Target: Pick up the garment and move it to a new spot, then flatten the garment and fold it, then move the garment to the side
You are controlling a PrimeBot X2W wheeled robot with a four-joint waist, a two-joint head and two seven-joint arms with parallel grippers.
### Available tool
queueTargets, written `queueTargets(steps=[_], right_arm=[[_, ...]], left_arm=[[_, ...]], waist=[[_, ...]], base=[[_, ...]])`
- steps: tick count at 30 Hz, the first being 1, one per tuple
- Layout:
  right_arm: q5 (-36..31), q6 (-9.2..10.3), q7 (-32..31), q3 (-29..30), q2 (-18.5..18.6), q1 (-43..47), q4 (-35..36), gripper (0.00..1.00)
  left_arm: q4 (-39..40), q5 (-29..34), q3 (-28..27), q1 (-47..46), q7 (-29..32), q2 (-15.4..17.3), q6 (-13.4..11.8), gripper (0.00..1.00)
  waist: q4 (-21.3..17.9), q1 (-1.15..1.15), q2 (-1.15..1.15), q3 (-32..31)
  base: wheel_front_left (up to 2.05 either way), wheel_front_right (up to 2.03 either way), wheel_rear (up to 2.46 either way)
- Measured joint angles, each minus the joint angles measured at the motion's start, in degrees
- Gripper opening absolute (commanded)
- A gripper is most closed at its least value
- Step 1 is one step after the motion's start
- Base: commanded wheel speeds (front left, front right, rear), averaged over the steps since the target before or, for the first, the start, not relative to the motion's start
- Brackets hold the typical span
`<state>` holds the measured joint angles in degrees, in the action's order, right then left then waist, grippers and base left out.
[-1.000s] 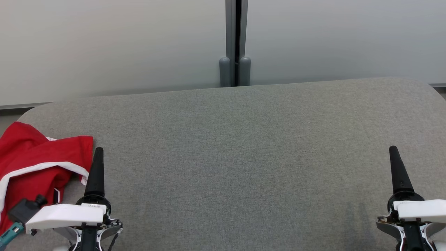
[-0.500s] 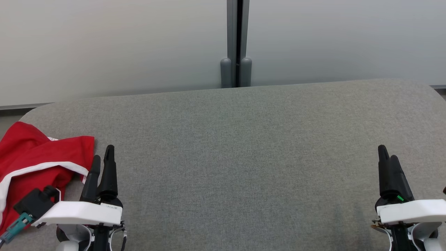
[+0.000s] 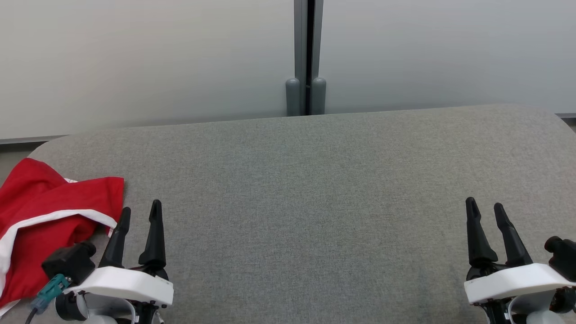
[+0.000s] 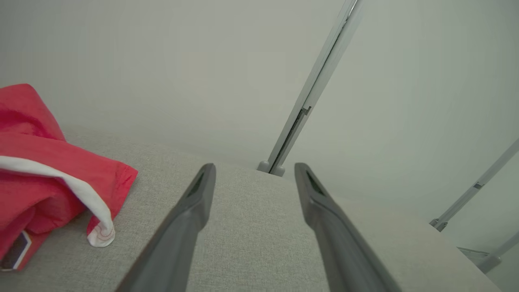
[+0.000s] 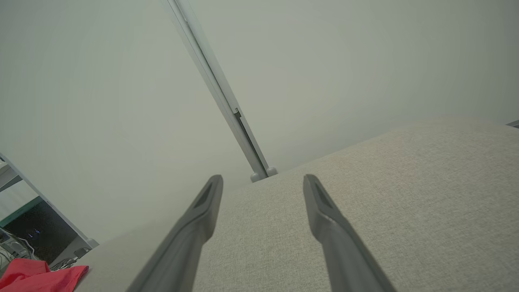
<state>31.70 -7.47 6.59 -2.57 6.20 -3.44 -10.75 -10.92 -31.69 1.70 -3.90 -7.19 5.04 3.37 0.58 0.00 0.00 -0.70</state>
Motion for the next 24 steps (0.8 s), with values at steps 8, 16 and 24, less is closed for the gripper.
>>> queueTargets(steps=[8, 16, 24], right_arm=[[-3.81, 0.0, 0.47, -0.18, -0.02, 0.27, -0.88, 1.0], [-7.26, -0.01, 1.01, -0.58, -0.24, 0.65, -1.72, 1.0], [-10.46, -0.01, 1.58, -1.05, -0.34, 0.87, -2.64, 1.0]], left_arm=[[-1.27, 4.36, 1.03, 0.19, -1.16, 0.53, -1.04, 1.0], [-2.99, 8.73, 1.97, 0.19, -2.35, 1.16, -1.92, 1.0], [-4.95, 12.65, 2.78, 0.18, -3.43, 1.42, -2.56, 1.0]], waist=[[0.19, 0.0, 0.0, -0.12], [0.43, 0.0, 0.0, -0.2], [0.54, 0.0, 0.0, -0.38]], base=[[0.0, 0.0, 0.0], [0.0, 0.0, 0.0], [0.0, 0.0, 0.0]])
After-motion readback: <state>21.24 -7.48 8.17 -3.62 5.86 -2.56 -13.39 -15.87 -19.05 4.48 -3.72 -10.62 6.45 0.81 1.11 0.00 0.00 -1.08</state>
